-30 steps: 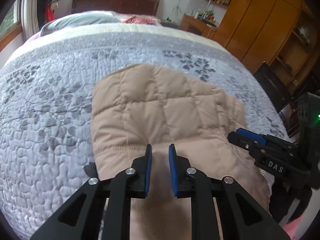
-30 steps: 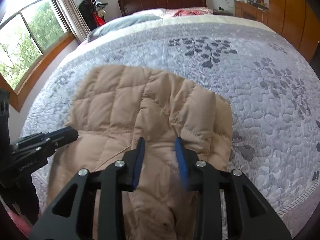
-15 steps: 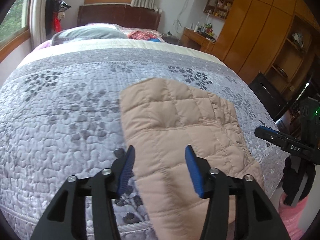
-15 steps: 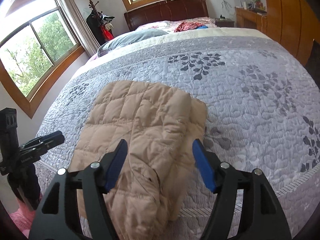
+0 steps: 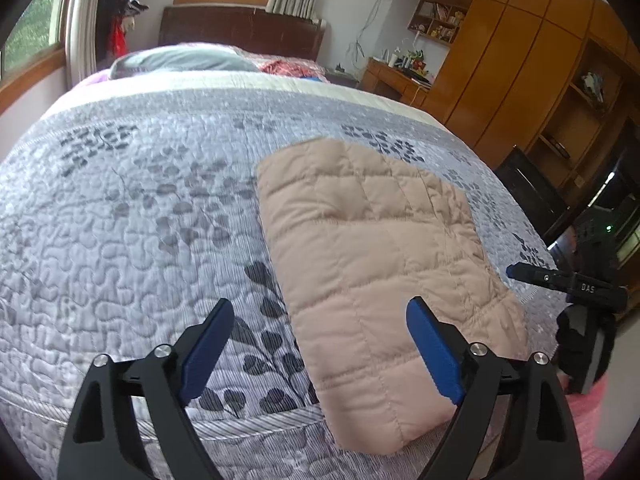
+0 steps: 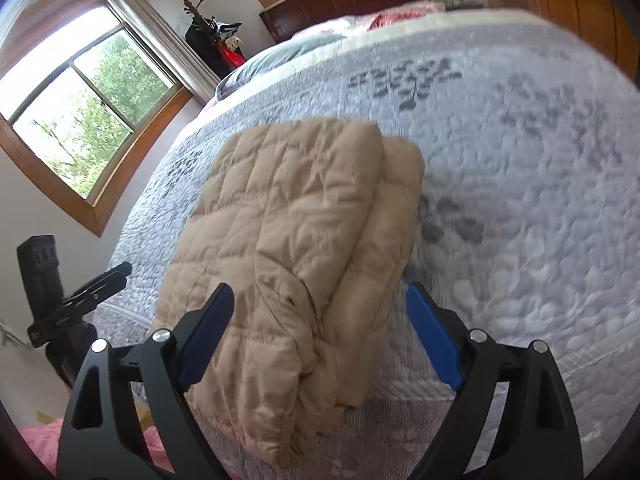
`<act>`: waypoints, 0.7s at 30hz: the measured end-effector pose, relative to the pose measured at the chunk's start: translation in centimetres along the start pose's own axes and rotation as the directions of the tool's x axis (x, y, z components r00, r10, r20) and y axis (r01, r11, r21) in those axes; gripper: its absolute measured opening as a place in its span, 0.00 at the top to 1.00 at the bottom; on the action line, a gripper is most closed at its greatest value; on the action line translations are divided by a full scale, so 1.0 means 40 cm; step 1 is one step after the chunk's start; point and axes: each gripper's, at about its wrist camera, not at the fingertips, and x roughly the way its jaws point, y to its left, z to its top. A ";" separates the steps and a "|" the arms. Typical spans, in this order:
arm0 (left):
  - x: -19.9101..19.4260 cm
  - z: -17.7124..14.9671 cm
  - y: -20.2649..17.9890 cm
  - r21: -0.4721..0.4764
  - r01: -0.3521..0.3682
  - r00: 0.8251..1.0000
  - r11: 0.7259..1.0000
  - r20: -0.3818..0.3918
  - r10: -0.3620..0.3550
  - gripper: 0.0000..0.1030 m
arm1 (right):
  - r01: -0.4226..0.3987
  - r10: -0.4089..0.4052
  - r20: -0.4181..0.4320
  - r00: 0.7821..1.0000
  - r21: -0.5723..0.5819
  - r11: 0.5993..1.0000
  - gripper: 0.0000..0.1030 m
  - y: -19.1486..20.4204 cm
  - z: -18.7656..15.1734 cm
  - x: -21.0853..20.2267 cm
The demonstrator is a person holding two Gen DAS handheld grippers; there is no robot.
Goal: Fold large clothes
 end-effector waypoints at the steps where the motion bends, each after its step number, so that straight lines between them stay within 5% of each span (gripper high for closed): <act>1: 0.005 -0.003 0.000 -0.002 0.004 1.000 1.000 -0.006 -0.004 0.14 | -0.015 0.015 -0.008 1.000 0.014 1.000 0.15 -0.010 -0.005 0.005; 8: 0.050 -0.018 0.010 -0.008 0.057 0.997 0.998 -0.055 -0.057 0.14 | -0.187 0.196 -0.071 0.978 0.116 0.975 0.14 -0.067 -0.044 0.055; 21: 0.141 -0.027 0.052 -0.088 0.166 0.975 0.982 -0.137 -0.177 0.11 | -0.310 0.335 -0.104 0.936 0.200 0.929 0.11 -0.107 -0.062 0.122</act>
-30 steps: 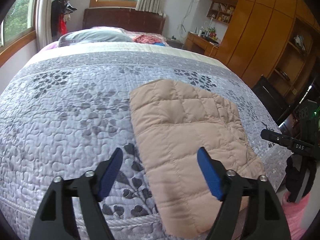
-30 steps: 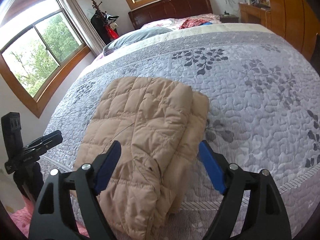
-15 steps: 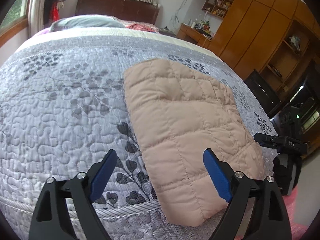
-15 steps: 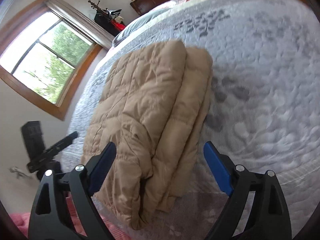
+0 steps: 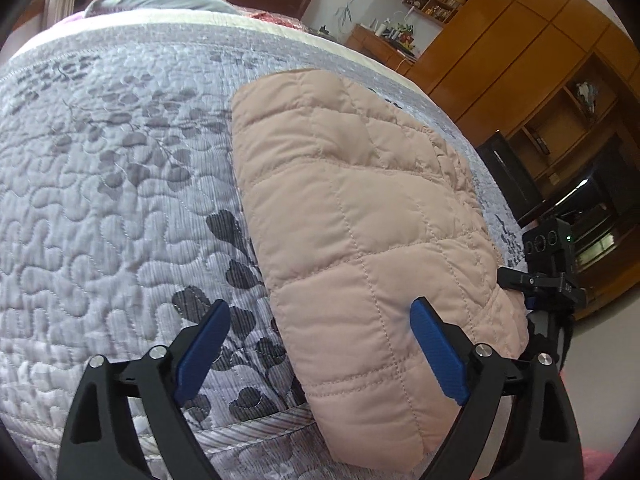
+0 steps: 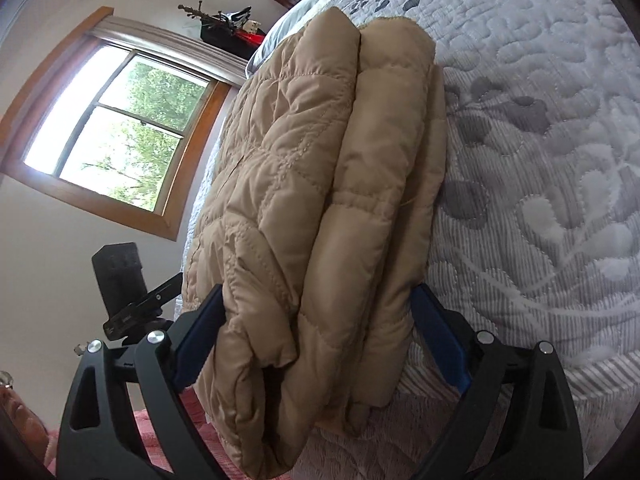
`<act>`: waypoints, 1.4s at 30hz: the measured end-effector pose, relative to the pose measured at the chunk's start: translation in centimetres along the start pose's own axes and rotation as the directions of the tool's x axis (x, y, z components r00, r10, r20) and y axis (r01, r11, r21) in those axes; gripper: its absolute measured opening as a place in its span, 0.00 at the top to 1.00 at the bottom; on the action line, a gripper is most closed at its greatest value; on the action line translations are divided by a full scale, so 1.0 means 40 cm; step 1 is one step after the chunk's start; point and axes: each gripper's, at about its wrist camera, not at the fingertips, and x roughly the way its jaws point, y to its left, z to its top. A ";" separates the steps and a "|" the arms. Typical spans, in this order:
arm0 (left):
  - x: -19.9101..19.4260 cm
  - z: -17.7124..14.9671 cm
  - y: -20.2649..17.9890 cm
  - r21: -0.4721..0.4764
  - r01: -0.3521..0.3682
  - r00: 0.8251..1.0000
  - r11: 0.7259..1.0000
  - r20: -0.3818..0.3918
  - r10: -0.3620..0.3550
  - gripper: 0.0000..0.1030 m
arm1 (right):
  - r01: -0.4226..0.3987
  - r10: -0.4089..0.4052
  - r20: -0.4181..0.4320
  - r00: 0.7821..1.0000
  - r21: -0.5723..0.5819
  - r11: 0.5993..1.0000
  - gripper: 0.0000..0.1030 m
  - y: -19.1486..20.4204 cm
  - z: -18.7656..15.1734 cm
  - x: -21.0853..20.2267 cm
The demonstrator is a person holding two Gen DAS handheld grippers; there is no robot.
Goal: Fold large clothes
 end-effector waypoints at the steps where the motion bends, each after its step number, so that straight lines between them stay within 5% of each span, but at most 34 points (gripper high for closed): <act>1: 0.005 0.000 0.001 0.000 0.011 1.000 1.000 -0.002 -0.011 0.10 | -0.009 0.009 -0.005 1.000 -0.005 1.000 0.11 -0.001 0.000 0.004; 6: 0.047 0.001 0.012 -0.016 0.132 0.991 0.991 -0.034 -0.132 0.10 | -0.019 0.019 -0.003 1.000 -0.058 0.998 0.11 0.013 0.002 0.023; 9: 0.087 -0.004 0.029 -0.076 0.243 0.967 0.967 -0.066 -0.248 0.09 | -0.024 0.025 0.006 1.000 -0.094 0.995 0.14 0.033 -0.017 0.037; 15: 0.063 -0.008 0.026 -0.056 0.279 0.959 0.959 -0.025 -0.281 0.29 | -0.059 0.067 0.043 0.997 -0.160 0.985 0.51 0.075 -0.029 0.028; 21: 0.008 0.002 0.024 -0.043 0.326 0.945 0.944 0.054 -0.323 0.36 | -0.062 0.085 0.076 0.994 -0.263 0.963 0.58 0.174 -0.033 0.005; 32: -0.120 0.142 0.035 0.032 0.225 0.940 0.974 0.256 -0.225 0.37 | 0.070 -0.003 0.137 0.991 -0.482 0.873 0.58 0.384 0.155 0.058; 42: -0.086 0.304 0.204 -0.020 0.081 0.930 0.996 0.360 -0.069 0.37 | 0.173 -0.128 0.121 0.984 -0.520 0.837 0.58 0.426 0.399 0.315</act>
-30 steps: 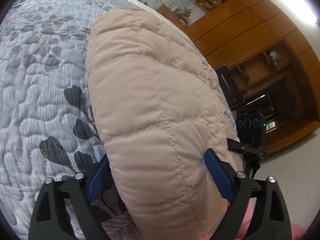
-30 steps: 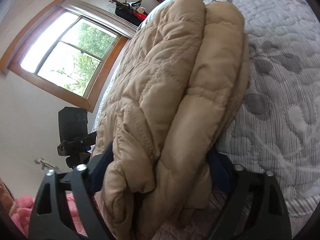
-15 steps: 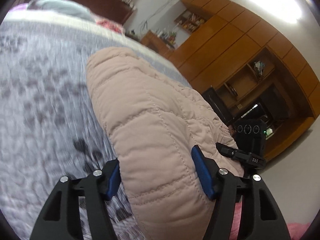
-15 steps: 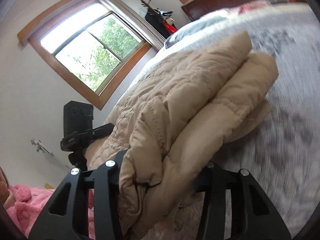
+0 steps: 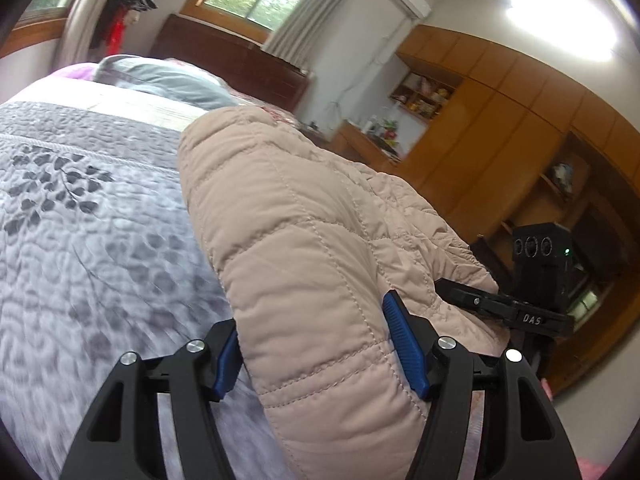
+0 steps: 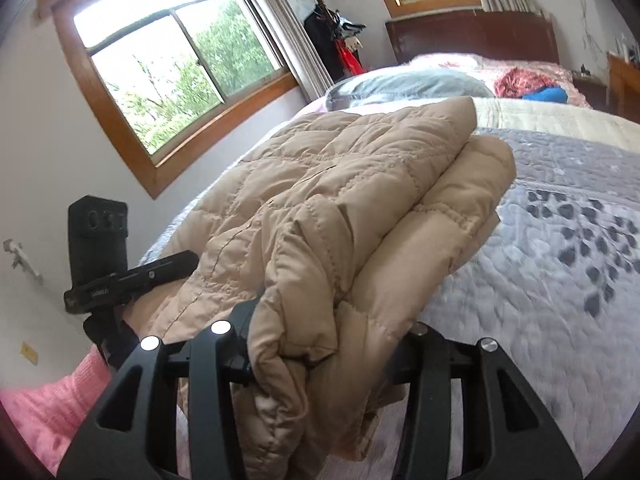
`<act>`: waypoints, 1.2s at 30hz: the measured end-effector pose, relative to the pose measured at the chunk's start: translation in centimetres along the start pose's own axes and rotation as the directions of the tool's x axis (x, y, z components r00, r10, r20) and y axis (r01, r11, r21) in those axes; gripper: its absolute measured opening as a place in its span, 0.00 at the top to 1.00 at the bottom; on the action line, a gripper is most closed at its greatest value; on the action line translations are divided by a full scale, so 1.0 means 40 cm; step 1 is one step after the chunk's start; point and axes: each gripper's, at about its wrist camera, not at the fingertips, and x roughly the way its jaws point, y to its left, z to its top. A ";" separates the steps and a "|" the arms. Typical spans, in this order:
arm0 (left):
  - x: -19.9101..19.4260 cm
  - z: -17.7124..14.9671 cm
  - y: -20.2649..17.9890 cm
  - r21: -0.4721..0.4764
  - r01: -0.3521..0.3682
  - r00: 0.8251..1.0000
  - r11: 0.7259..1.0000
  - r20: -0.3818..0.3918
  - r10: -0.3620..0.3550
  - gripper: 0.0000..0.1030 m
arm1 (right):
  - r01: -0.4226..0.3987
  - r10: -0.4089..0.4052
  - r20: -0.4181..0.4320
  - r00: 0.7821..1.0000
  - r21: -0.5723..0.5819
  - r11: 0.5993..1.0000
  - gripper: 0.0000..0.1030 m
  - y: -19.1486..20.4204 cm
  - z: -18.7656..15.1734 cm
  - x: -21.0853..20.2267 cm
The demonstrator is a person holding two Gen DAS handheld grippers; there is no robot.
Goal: Fold large clothes
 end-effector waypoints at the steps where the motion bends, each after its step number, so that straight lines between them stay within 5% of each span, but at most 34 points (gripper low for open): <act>1: 0.019 0.001 0.032 -0.008 -0.014 1.000 1.000 -0.004 0.014 0.37 | 0.000 0.000 -0.011 1.000 0.009 1.000 0.58 -0.011 0.003 0.024; 10: 0.099 -0.026 0.147 -0.029 -0.069 0.994 0.997 -0.085 0.067 0.29 | -0.043 0.053 -0.072 0.996 0.131 0.990 0.54 -0.100 -0.021 0.167; 19: 0.048 -0.038 0.120 -0.040 -0.143 0.985 0.989 -0.108 0.138 0.22 | 0.000 0.018 -0.082 0.996 0.212 0.977 0.24 -0.117 -0.033 0.104; 25: -0.039 -0.086 0.072 0.023 -0.214 0.973 0.977 -0.081 0.215 0.20 | 0.033 -0.024 -0.048 0.999 0.190 0.981 0.23 -0.084 -0.088 0.006; 28: -0.059 -0.106 0.069 0.025 -0.239 0.968 0.971 -0.074 0.240 0.19 | 0.114 -0.108 -0.048 0.993 0.172 0.978 0.23 -0.080 -0.124 -0.021; 36: -0.030 -0.140 0.087 0.033 -0.287 0.952 0.957 -0.104 0.289 0.17 | 0.205 -0.178 -0.132 0.975 0.236 0.950 0.25 -0.132 -0.182 0.045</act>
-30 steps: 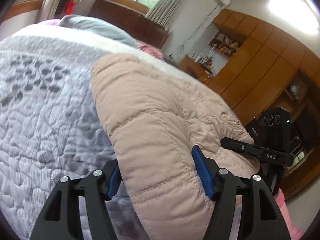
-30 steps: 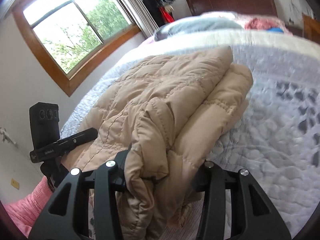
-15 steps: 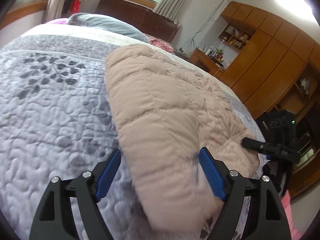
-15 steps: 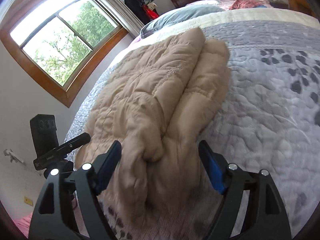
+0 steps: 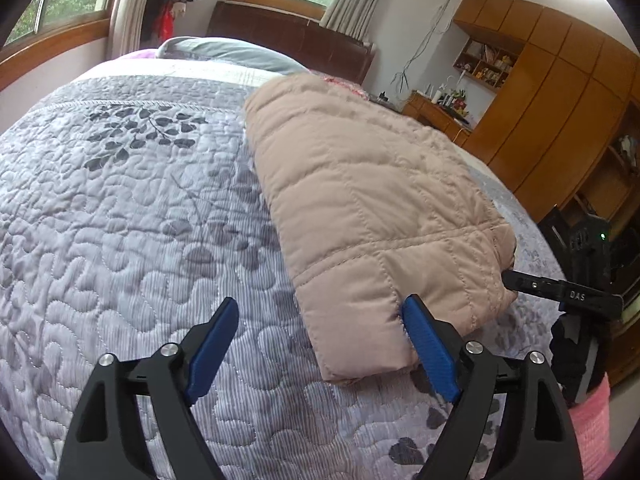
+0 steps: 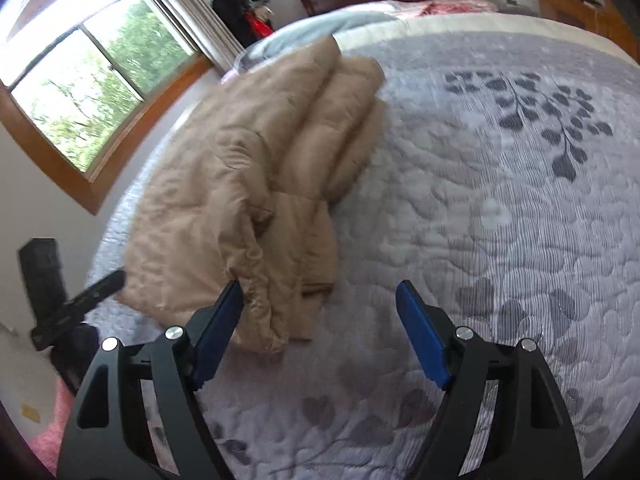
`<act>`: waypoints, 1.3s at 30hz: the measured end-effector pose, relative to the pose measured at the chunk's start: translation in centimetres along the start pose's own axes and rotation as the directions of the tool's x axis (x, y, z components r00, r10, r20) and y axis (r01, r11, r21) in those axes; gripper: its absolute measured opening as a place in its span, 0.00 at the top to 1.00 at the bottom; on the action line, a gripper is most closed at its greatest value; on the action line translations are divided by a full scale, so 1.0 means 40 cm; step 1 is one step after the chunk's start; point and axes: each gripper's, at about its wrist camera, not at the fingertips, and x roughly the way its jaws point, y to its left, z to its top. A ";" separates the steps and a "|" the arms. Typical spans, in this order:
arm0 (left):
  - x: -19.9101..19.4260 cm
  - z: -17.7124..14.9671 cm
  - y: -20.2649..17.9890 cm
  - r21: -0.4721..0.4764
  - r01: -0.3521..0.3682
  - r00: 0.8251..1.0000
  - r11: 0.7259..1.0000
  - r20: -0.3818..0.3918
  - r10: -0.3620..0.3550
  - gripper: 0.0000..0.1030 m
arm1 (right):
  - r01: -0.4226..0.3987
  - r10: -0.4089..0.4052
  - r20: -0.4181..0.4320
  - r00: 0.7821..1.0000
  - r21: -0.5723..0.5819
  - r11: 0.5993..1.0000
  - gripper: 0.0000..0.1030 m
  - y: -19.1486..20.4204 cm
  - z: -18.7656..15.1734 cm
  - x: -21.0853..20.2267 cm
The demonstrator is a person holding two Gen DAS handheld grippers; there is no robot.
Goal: Fold large clothes
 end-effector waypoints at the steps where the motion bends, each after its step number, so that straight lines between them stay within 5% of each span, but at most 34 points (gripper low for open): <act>1: 0.002 -0.003 0.000 0.002 -0.008 1.000 1.000 -0.001 0.008 0.17 | -0.002 0.002 -0.001 1.000 0.006 1.000 0.25 -0.002 -0.002 0.002; 7: -0.057 -0.010 -0.040 0.031 -0.106 0.994 0.994 0.020 0.105 0.17 | 0.081 -0.079 0.062 0.995 -0.036 0.996 0.23 0.053 -0.021 -0.080; 12: -0.120 -0.039 -0.107 0.092 -0.218 0.976 0.972 0.037 0.216 0.05 | 0.159 -0.148 0.112 0.983 -0.099 0.982 0.09 0.124 -0.073 -0.149; 20: -0.223 -0.095 -0.174 0.093 -0.274 0.960 0.957 0.083 0.266 0.04 | 0.273 -0.246 0.175 0.954 -0.152 0.950 0.04 0.239 -0.161 -0.226; 39: -0.421 -0.211 -0.256 0.097 -0.319 0.938 0.943 0.173 0.300 0.04 | 0.283 -0.236 0.234 0.943 -0.193 0.940 0.03 0.353 -0.311 -0.353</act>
